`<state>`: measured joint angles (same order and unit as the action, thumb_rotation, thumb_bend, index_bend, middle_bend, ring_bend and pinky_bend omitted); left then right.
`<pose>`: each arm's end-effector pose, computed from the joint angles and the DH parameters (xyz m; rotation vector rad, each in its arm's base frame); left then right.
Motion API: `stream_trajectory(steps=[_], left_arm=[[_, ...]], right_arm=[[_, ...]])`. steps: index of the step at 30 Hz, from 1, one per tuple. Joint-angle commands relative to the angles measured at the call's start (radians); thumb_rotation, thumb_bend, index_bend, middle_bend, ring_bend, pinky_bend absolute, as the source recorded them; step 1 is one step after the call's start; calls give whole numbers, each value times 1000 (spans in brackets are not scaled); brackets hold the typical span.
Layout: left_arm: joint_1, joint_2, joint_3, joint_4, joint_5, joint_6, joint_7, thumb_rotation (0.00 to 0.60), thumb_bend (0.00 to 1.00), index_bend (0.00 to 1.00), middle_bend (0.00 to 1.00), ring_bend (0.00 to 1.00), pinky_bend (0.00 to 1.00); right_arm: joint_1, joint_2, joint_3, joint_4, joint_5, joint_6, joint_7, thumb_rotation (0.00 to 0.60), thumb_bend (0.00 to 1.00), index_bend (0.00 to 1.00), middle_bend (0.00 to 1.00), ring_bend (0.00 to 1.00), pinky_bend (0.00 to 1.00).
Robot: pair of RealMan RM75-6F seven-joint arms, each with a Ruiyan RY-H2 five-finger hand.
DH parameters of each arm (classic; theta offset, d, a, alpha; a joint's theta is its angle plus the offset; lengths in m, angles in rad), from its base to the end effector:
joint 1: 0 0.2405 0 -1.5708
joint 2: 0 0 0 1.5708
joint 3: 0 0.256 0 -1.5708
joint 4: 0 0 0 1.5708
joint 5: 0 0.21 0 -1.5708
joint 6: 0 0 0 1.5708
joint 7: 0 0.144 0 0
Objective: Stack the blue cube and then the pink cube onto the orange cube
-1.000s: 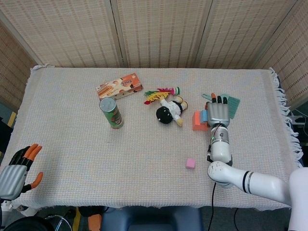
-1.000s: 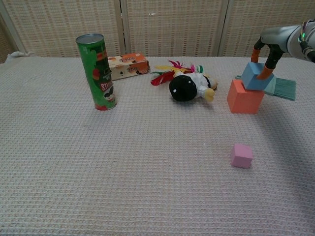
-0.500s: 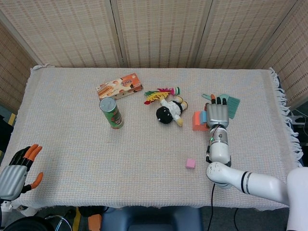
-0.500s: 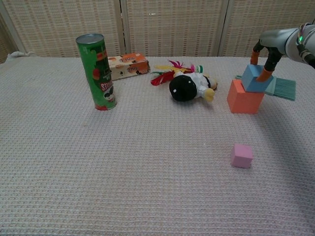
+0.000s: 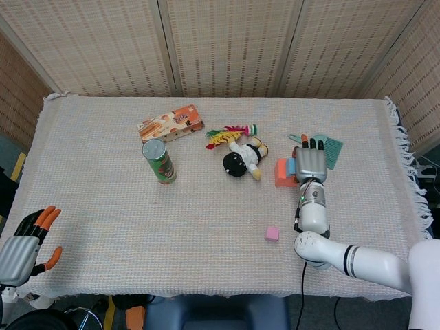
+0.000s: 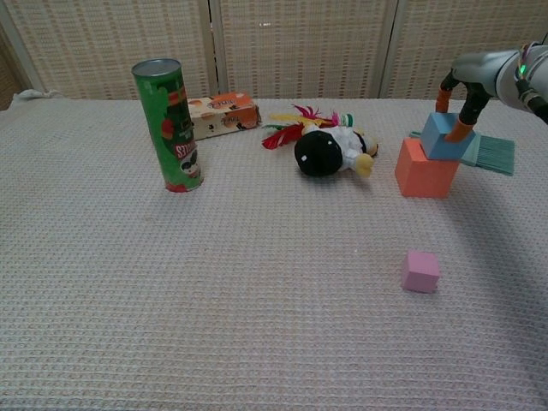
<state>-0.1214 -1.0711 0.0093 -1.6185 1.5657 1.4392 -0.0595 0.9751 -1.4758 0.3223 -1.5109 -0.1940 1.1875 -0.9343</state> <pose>-0.3065 0.1791 0.1564 -1.5093 -0.9462 -0.9068 -0.1501 -0.4093 0.0455 1.4219 -1.0177 0.4456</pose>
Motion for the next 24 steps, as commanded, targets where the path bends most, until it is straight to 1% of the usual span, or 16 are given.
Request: stream_trajectory(steps=[1,10,13,14,18,20,22,24], left_arm=[[0,0,0,0,-1,-1,0,600,423,0,0,0,87],[-1,1,2,-1,-2,-4,2,600,422,0,0,0,87],[-1,1,2,-1,-3,-5,3,600,422,0,0,0,87],[-1,1,2,-1,-3,-5,3,600,422,0,0,0,87],[-1,1,2,-2,-3,-6,3,600,422,0,0,0,88],[-1,1,3,-2,-2,-6,3,600,423,0,0,0,88],[-1,0,3,-2,-2,-5,4,600,422,0,0,0,88],[-1,0,3,-2,-3,-5,4,600,422,0,0,0,88]], right_arm=[[2,-2,1,1,-3,3,-2,600,183,456,0,0,0],[3,-9,-4,12,7,1,-16,600,183,454,0,0,0],[3,-9,-5,14,11,1,-21,600,183,434,0,0,0],[3,-8,-5,13,12,-1,-22,600,183,406,0,0,0],[0,0,-4,3,13,-3,-23,600,183,223,0,0,0],[-1,5,-3,-2,12,-4,-21,600,183,149,0,0,0],[-3,11,-1,-9,11,-5,-19,600,183,95,0,0,0],[-5,16,0,-15,7,-7,-14,600,183,71,0,0,0]])
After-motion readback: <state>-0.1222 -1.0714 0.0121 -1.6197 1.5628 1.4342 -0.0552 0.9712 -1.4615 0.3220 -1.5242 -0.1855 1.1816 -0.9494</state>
